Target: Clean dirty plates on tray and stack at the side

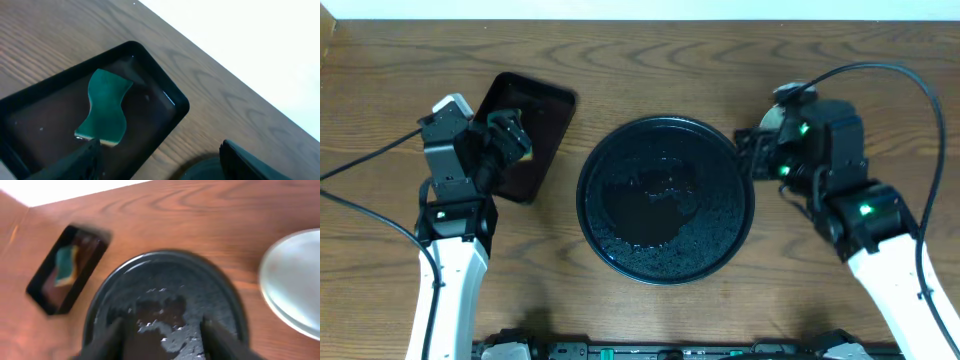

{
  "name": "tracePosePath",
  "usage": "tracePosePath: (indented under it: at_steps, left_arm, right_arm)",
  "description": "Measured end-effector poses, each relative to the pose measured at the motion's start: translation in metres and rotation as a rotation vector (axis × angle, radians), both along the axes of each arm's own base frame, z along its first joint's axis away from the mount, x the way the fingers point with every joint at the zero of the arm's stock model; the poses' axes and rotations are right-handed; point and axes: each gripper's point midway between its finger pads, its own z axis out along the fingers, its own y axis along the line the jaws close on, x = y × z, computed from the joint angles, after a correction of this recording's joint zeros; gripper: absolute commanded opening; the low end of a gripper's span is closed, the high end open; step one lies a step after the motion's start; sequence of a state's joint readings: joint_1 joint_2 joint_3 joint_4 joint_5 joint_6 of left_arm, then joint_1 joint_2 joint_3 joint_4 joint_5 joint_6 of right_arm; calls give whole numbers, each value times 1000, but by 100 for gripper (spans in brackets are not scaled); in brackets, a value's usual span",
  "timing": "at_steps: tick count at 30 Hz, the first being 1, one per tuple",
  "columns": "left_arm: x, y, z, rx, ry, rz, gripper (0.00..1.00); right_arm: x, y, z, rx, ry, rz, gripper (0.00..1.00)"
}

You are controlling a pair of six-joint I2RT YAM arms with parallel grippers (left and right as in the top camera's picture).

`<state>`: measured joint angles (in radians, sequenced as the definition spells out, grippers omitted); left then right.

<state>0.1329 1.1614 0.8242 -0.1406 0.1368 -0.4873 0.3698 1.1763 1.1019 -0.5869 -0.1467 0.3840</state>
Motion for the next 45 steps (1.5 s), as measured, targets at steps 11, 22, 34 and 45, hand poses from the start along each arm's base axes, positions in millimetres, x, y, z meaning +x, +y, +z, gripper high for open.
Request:
tracePosePath:
  at_steps: [11,22,34,45]
  left_arm:
    - [-9,-1,-13,-18,64,6,76]
    - [-9,-1,-13,-18,65,6,77]
    - [-9,-3,-13,-22,64,0,77]
    - [-9,-3,-13,-23,65,0,77]
  right_arm:
    - [-32,50,-1,-1,10,164,99]
    - [-38,51,-6,-4,42,180,99]
    - [-29,57,8,11,-40,204,99]
    - [-28,55,7,-39,-68,228,99]
